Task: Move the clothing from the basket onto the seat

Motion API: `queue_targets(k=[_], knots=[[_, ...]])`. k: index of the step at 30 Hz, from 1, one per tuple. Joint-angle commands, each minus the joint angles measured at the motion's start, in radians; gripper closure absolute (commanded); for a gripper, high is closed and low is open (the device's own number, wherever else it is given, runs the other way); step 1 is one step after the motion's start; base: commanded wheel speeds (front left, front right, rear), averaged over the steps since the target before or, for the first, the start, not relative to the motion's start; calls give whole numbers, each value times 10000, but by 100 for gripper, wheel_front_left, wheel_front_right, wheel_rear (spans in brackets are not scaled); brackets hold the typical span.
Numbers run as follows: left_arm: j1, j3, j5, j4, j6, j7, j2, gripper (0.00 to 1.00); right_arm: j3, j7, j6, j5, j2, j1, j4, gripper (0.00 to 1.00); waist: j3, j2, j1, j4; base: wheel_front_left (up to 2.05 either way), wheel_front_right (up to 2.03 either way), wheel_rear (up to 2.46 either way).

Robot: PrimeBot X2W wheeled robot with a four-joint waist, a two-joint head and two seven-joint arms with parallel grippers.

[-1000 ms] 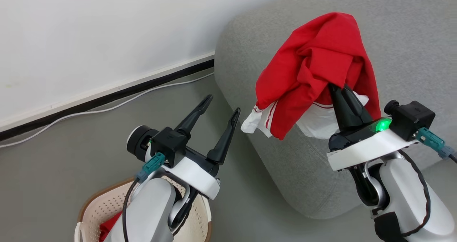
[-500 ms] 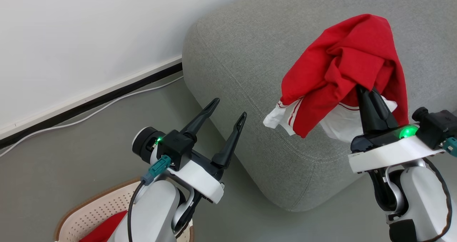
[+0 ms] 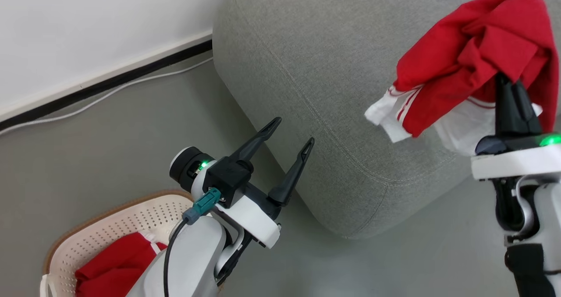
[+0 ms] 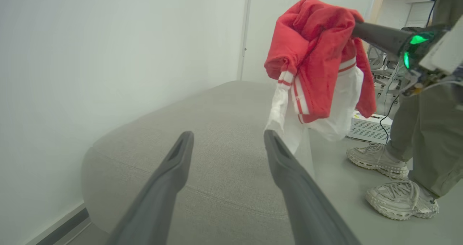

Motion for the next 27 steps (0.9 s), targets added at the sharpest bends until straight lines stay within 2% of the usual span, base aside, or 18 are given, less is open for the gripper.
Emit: queue_targets(k=[1,9,18,27], knots=[[-509,117,116,-272,-70,-47,66,0,-71,-61,40,47,-163,-568,-148,100,530,0,0,125,0,0,0],[-1230,-700,280,-197,-71,-47,266,0,-983,-61,40,-90,-551,-2003,412,100,1971,0,0,684,0,0,0],[-1879,-1414,265,-177,-71,-47,359,0,-1922,-61,40,-561,-1468,-3404,1304,100,3196,0,0,1403,0,0,0],[-2360,-1722,256,-155,-71,-47,412,0,-2424,-61,40,-1185,-2722,-5097,3052,100,4231,0,0,2168,0,0,0]])
